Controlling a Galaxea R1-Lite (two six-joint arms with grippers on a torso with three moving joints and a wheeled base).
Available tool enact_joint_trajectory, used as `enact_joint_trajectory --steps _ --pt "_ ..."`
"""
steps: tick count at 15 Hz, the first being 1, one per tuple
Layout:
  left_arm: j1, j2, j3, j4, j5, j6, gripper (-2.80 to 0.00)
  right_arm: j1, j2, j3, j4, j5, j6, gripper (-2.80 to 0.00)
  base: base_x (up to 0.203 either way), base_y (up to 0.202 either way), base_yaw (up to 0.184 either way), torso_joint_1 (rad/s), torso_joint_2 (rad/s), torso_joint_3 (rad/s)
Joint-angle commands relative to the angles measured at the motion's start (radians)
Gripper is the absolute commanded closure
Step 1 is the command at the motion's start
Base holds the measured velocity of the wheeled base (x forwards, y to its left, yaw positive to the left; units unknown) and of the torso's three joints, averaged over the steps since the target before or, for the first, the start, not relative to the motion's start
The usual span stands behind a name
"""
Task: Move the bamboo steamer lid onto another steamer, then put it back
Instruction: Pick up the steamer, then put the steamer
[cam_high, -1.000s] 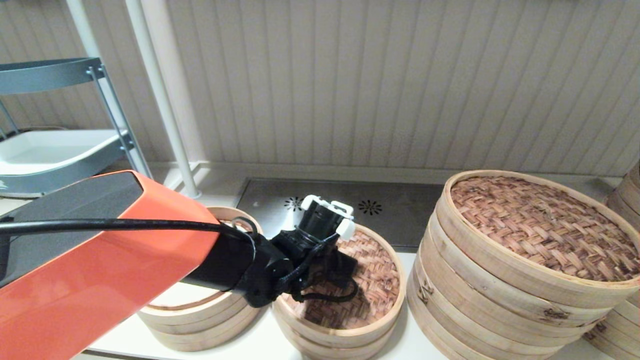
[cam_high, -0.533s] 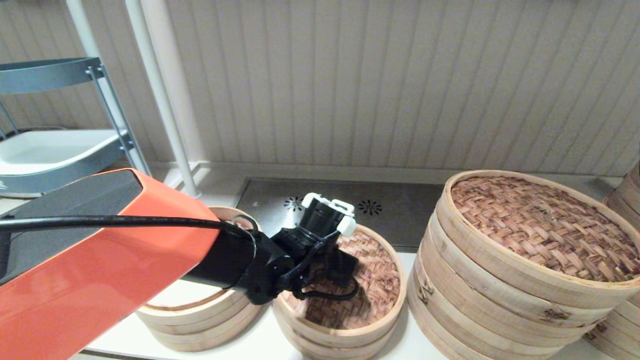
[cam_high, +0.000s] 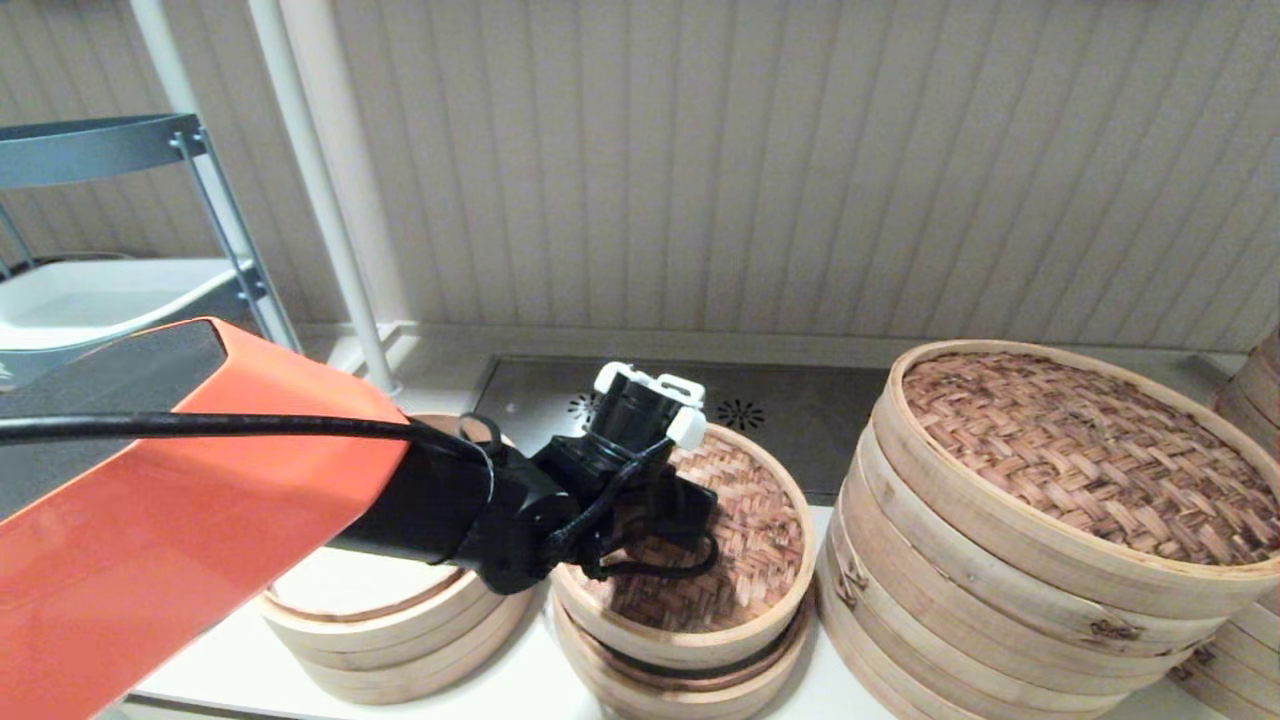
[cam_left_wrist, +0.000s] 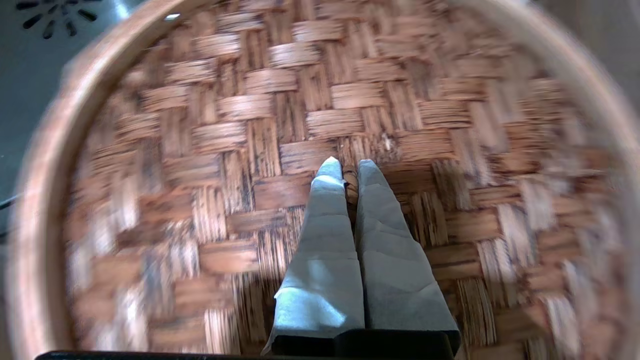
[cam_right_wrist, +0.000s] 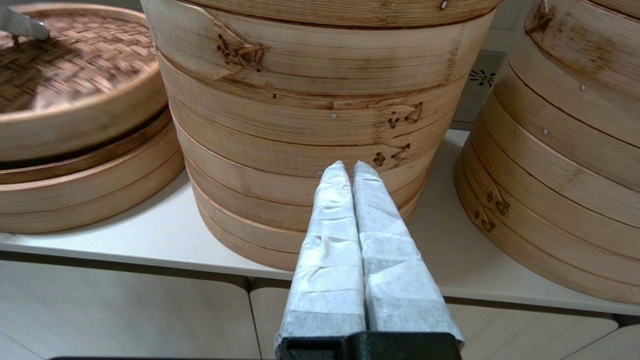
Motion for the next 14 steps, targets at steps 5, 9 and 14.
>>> enact_joint_trajectory --steps 5,9,14 --pt "0.001 -0.091 0.003 0.005 0.002 -0.002 0.00 0.000 0.000 0.000 0.001 0.000 -0.001 0.00 0.000 0.000 0.000 0.000 0.00 0.000" --pt "0.001 -0.144 0.012 0.016 0.007 0.000 0.00 0.001 0.000 0.000 0.001 0.000 0.001 0.00 0.000 0.000 0.000 0.000 0.00 0.000" --pt "0.011 -0.196 0.011 0.062 0.010 0.000 0.00 0.001 0.000 0.000 -0.001 0.000 0.000 0.00 0.000 0.000 0.000 0.000 0.00 0.000"
